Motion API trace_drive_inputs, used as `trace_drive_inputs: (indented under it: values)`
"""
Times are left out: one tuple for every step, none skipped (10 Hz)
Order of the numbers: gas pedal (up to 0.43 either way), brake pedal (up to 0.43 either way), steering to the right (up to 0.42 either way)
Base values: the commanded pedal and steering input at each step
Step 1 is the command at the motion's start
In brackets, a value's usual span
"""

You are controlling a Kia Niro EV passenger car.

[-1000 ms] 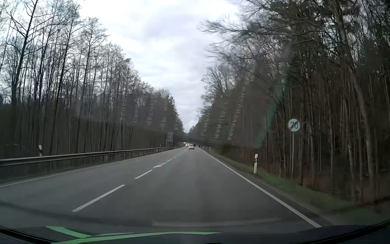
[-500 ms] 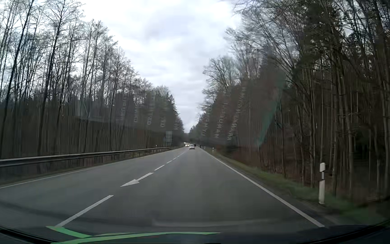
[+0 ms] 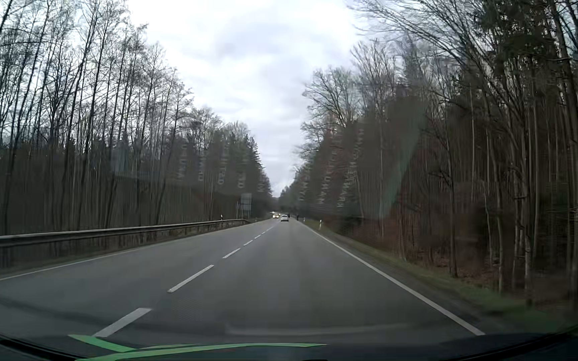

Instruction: Follow the waypoints while adhering to traffic rules and regulations

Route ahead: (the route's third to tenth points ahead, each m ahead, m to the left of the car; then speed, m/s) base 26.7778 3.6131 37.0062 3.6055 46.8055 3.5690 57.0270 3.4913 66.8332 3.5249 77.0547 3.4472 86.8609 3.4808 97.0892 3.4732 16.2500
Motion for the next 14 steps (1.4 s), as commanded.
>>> trace_drive_inputs:
  values:
    - [0.130,0.000,0.003]
    - [0.130,0.000,0.003]
    - [0.118,0.000,0.003]
    - [0.118,0.000,0.003]
    - [0.118,0.000,0.003]
    - [0.110,0.000,0.003]
    - [0.110,0.000,0.003]
    - [0.110,0.000,0.003]
    - [0.098,0.000,0.003]
    - [0.098,0.000,0.003]
    - [0.098,0.000,0.003]
    - [0.087,0.000,0.003]
    - [0.087,0.000,0.003]
    - [0.087,0.000,0.003]
